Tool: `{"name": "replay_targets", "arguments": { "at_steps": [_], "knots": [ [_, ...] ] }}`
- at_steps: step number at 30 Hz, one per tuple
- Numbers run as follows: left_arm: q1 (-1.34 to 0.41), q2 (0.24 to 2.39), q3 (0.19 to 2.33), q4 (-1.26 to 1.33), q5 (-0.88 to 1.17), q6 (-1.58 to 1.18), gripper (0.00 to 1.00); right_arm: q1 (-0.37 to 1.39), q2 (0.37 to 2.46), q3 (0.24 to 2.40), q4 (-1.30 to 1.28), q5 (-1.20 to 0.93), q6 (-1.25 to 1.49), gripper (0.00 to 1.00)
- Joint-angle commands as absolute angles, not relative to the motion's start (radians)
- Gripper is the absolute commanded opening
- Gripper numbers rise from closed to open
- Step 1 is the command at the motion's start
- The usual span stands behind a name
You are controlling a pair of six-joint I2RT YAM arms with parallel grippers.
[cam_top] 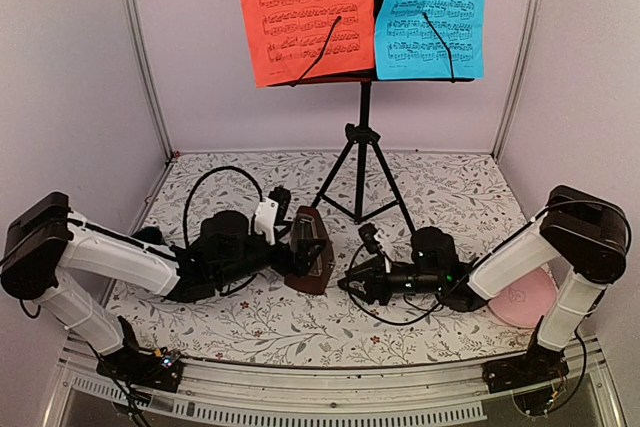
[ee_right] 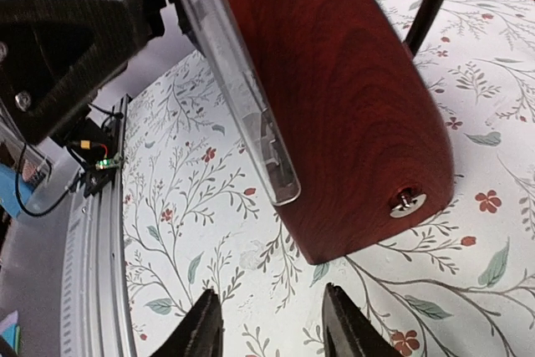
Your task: Set up the instrument practice props
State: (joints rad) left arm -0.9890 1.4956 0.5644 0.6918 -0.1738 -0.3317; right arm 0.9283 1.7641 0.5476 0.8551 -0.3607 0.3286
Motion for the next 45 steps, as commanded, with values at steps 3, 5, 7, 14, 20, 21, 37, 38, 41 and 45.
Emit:
{"name": "replay_targets", "arguments": {
  "at_steps": [3, 5, 7, 14, 20, 21, 37, 38, 41, 45],
  "knots": [
    [-1.044, 1.583, 0.729, 0.480, -0.428, -0.348, 0.99, 0.874, 1.667, 0.496, 0.900, -0.322, 0.317, 0.53],
    [-1.048, 1.612, 0.766, 0.441, -0.450, -0.356, 0.99, 0.868, 1.668, 0.496, 0.900, -0.311, 0.307, 0.56],
    [-1.048, 1.633, 0.786, 0.420, -0.458, -0.368, 0.97, 0.860, 1.679, 0.505, 0.902, -0.296, 0.297, 0.57],
    [-1.046, 1.657, 0.801, 0.415, -0.401, -0.384, 0.72, 0.849, 1.768, 0.520, 0.994, -0.280, 0.305, 0.56],
    [-1.047, 1.617, 0.759, 0.422, -0.378, -0.371, 0.48, 0.849, 1.846, 0.541, 1.033, -0.322, 0.315, 0.56],
    [-1.048, 1.609, 0.751, 0.425, -0.373, -0.359, 0.46, 0.849, 1.851, 0.541, 1.037, -0.325, 0.313, 0.56],
    [-1.046, 1.487, 0.967, 0.053, -0.291, -0.182, 0.03, 0.880, 1.790, 0.453, 1.129, -0.264, 0.194, 0.56],
    [-1.047, 1.489, 1.007, -0.001, -0.281, -0.180, 0.02, 0.888, 1.775, 0.445, 1.130, -0.243, 0.177, 0.56],
    [-1.061, 1.454, 1.035, -0.063, -0.262, -0.154, 0.01, 0.906, 1.727, 0.423, 1.128, -0.190, 0.105, 0.56],
    [-1.095, 1.304, 0.895, 0.153, -0.322, -0.022, 0.00, 0.912, 1.680, 0.422, 1.115, -0.184, 0.049, 0.55]
  ]
}}
